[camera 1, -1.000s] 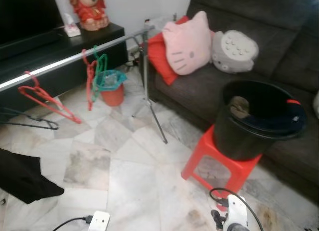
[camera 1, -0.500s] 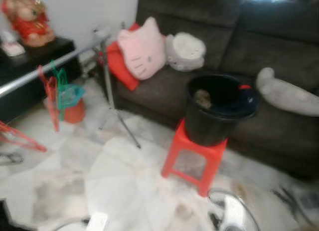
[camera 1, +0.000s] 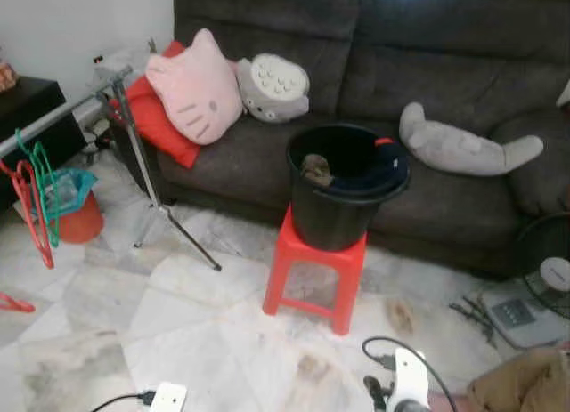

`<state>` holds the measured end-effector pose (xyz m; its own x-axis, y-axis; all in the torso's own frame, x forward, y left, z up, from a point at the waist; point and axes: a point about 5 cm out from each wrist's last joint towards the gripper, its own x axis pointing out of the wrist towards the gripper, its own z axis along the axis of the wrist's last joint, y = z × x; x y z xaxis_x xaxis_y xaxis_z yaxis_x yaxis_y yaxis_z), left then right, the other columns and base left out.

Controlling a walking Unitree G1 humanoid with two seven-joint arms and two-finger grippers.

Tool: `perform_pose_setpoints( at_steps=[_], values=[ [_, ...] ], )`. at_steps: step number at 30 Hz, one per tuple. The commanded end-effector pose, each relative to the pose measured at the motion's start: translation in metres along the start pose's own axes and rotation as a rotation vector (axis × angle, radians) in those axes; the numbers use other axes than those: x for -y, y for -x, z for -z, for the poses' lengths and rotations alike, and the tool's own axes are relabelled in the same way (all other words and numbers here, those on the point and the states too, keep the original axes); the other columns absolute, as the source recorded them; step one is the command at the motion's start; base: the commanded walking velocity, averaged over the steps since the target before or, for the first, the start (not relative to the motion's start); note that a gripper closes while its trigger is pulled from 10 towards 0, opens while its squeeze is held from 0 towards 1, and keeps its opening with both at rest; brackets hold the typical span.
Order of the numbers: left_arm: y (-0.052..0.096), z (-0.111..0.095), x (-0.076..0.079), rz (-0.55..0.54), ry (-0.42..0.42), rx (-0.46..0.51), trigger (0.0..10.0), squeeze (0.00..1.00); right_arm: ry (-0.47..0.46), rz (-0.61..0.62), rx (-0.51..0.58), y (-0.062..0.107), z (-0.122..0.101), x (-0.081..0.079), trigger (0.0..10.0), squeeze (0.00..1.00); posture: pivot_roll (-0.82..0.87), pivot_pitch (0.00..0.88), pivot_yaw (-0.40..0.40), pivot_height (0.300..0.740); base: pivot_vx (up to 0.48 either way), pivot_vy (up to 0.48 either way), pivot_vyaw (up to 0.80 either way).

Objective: Hang hanger

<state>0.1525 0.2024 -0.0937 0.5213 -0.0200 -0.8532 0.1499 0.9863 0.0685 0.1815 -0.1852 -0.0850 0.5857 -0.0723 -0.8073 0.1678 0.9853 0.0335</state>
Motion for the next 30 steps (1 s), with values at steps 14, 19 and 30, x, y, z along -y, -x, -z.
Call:
perform_pose_setpoints(
  at_steps=[14,19,30],
  values=[
    [0.0002,0.0023,0.0005,0.003,0.007,-0.011,10.0,0.00,-0.014,0.003,0.031,-0.0008,-0.0066,-0.0006,10.0,0.00,-0.03,0.000,0.013,0.740,0.283,0.000,0.00],
    [-0.0001,0.0012,0.0009,0.007,0.003,-0.010,10.0,0.00,-0.020,0.006,0.040,-0.0012,-0.0091,-0.0007,10.0,0.00,-0.03,0.000,0.013,0.740,0.286,0.000,0.00],
    [0.0001,0.0009,-0.0003,0.009,0.003,-0.011,10.0,0.00,-0.034,0.006,0.052,-0.0016,-0.0123,-0.0005,10.0,0.00,-0.03,0.000,0.013,0.740,0.287,0.000,0.00]
  ],
)
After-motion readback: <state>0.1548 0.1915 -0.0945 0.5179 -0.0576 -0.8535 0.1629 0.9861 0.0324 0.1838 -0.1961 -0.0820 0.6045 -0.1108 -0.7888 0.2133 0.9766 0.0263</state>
